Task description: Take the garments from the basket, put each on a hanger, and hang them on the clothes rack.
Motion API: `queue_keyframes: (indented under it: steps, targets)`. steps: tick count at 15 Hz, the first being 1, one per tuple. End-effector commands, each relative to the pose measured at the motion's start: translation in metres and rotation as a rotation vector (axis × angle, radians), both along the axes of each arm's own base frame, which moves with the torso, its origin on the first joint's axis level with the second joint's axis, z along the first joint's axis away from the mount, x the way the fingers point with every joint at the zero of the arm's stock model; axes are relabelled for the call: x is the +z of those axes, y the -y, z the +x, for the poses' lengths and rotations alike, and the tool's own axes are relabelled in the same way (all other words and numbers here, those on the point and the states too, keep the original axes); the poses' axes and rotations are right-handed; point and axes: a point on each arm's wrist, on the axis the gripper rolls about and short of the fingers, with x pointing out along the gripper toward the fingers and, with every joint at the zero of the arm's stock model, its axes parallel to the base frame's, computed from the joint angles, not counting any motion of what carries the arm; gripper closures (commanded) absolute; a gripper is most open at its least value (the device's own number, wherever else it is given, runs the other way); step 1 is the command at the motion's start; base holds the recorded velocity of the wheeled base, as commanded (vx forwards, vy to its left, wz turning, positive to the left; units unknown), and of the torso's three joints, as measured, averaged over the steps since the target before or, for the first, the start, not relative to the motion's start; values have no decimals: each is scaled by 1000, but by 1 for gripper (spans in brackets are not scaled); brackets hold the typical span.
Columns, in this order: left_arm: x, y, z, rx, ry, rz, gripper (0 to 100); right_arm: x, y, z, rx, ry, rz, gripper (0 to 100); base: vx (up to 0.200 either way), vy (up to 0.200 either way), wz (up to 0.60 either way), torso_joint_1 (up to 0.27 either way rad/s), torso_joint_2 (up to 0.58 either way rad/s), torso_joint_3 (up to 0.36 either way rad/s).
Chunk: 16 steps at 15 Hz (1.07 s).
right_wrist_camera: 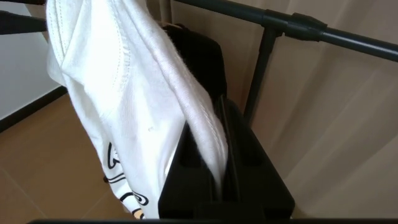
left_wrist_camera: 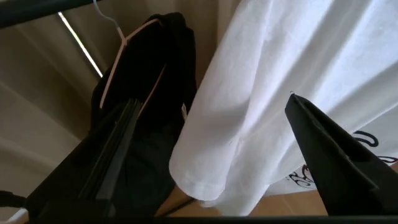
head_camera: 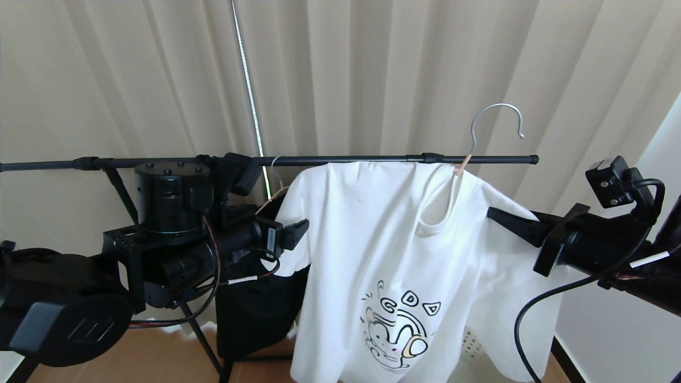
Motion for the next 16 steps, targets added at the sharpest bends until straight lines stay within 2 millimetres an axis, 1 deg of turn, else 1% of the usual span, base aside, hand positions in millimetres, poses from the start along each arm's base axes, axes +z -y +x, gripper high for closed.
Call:
queue_keyframes:
  steps: [1,4,5,10,12,16]
  targets:
    - [-8,3,4,2,-24,11,0,1,0,-2,1,4,-1,100,0,0,0,0,0,0]
    - [-12,1,6,16,-40,5,0,0,0,-3,4,16,-21,100,0,0,0,0,0,0]
    - [-14,2,8,22,-49,-1,100,0,0,-2,4,16,-21,100,0,0,0,0,0,0]
    - [-13,1,8,33,-52,-20,100,1,0,-1,4,19,-20,100,0,0,0,0,0,0]
    - [-15,-6,10,70,-53,-35,100,1,0,-1,4,19,-19,100,0,0,0,0,0,0]
    - [-24,-16,8,101,-68,-26,100,1,1,0,-2,18,-18,100,0,0,0,0,0,0]
